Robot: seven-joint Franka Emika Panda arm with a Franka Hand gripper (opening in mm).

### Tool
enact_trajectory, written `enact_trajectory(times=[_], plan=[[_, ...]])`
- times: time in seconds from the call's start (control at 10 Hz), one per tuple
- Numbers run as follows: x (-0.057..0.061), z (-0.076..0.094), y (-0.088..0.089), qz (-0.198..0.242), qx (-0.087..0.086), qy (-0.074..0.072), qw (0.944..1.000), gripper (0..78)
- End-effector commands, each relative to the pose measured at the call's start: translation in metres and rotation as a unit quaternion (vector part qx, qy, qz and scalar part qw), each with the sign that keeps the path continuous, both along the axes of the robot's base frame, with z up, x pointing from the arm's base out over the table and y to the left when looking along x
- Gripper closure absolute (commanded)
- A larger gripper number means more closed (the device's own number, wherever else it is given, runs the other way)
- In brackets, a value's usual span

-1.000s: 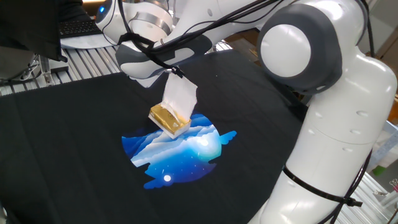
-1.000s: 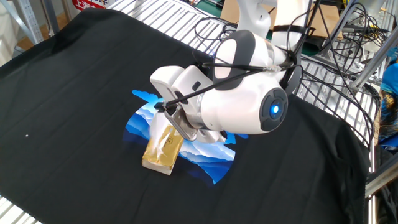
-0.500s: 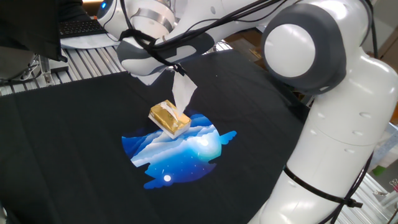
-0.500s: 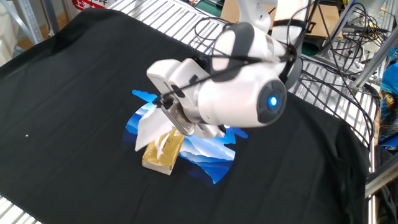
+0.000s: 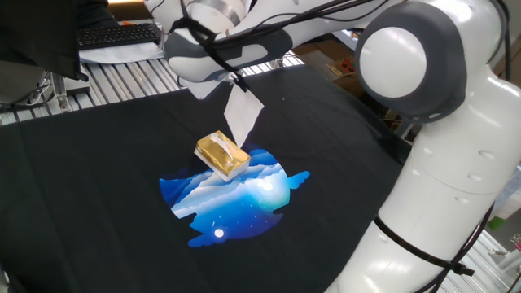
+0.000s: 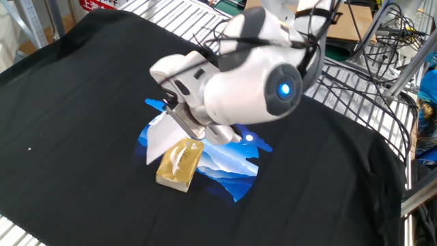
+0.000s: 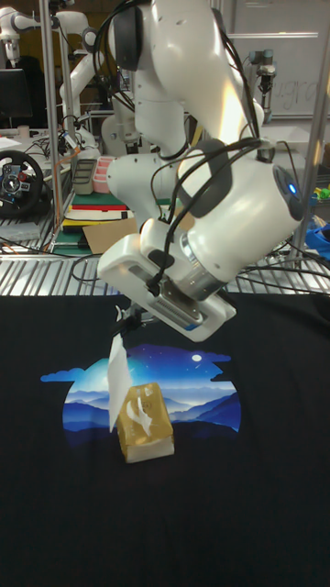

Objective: Pull out a napkin

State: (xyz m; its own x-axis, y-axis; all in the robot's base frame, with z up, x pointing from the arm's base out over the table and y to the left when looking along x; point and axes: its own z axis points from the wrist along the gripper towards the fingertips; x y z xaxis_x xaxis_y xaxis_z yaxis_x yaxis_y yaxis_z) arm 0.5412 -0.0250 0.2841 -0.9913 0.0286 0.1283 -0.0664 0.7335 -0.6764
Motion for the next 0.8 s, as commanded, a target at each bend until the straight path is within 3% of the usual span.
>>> enact_trajectory(times=[0.1,0.8], plan=[[0.006,0.008,-0.008,0.002,0.008,0.003,1.0000,76.1],[0.018,0.019,-0.023,0.010,0.018,0.012,0.9997,76.1]])
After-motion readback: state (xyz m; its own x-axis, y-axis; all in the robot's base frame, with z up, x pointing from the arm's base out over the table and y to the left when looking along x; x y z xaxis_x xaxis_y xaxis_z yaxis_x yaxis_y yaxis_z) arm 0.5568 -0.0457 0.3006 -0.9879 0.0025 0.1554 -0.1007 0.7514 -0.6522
